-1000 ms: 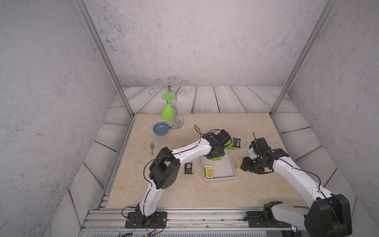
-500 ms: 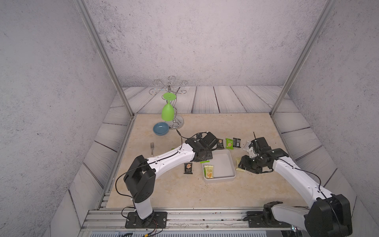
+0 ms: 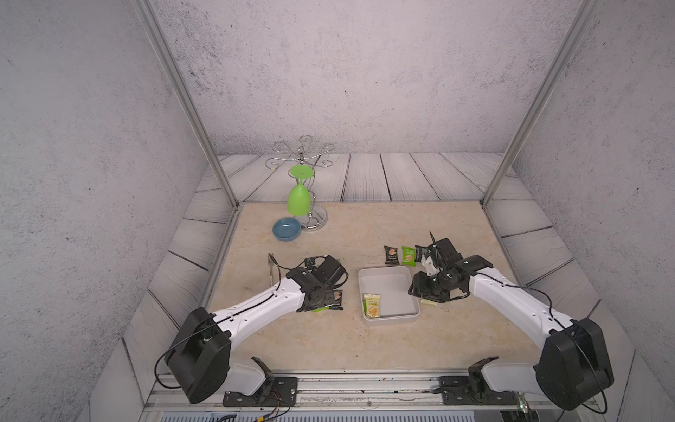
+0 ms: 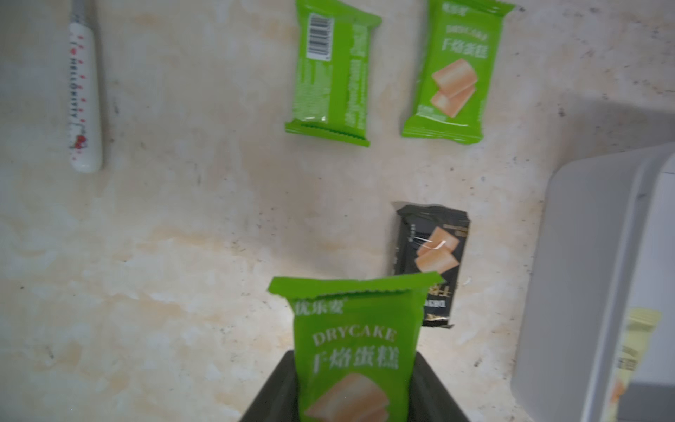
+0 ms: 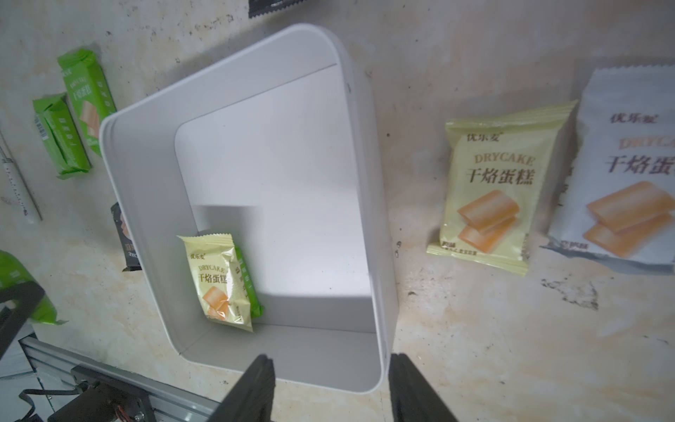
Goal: Take the cookies out of the storage box
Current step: Place the cookie at the center of the board.
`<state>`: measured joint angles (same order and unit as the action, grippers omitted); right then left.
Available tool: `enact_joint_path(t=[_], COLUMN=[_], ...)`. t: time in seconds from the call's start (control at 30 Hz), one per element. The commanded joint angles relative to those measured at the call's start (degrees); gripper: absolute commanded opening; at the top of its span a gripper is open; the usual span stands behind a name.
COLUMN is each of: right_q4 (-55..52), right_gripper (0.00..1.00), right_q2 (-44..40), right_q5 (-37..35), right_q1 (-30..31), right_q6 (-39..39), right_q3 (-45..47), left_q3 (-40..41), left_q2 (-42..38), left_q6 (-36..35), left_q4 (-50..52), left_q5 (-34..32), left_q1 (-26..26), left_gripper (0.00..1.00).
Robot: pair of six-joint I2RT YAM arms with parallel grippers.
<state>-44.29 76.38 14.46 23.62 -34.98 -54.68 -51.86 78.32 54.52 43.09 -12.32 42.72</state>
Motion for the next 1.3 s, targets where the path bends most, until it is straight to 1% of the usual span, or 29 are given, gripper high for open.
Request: enact_joint_path(t=[0.0, 0.23, 0.4, 0.57, 0.73, 0.8, 0.97, 1.1, 1.27], right_q4=[-0.44, -1.39, -1.80, -3.05, -4.03, -4.30, -4.88, -5.43, -5.50], right_gripper=[0.56, 0.56, 0.56, 0.56, 0.56, 0.56, 0.56, 0.56, 0.55], right_q2=[0.70, 0.39, -0.33, -1.08, -1.80, -1.95, -2.79, -3.31, -4.43], right_q5=[-1.87, -3.15, -3.86, -4.96, -5.78, -5.93, -6.54, -6.99, -7.35], right_q1=[0.66, 1.25, 1.43, 1.59, 1.54, 1.58, 1.61, 1.54, 1.61], right_q6=[-0.97, -1.24, -1.90, -1.85, -1.67, -1.58, -1.25, -0.58, -0.18], right_q3=[-1.23, -0.54, 0.44, 0.35, 0.45, 0.54, 0.62, 0.55, 1.52], left_q3=[3.31, 5.95, 5.71, 5.82, 5.21, 4.93, 3.81, 2.07, -1.62], left_q2=[-1.41, 1.61, 7.12, 11.07, 12.55, 12.68, 11.67, 8.37, 2.53], left_q6=[-2.11, -6.27, -8.75, -9.39, -9.65, -9.76, -9.86, -9.61, -7.70], left_q4=[-0.65, -4.37, -6.27, -9.07, -9.95, -9.83, -7.67, -3.85, 0.93], left_q5=[-1.22, 0.94, 3.57, 5.28, 5.74, 5.77, 5.03, 3.90, 4.32], left_q1=[-1.48, -3.53, -4.84, -4.93, -5.02, -5.01, -5.01, -5.01, -4.23], left_gripper=[0.46, 0.47, 0.47, 0.47, 0.48, 0.51, 0.68, 0.72, 0.72])
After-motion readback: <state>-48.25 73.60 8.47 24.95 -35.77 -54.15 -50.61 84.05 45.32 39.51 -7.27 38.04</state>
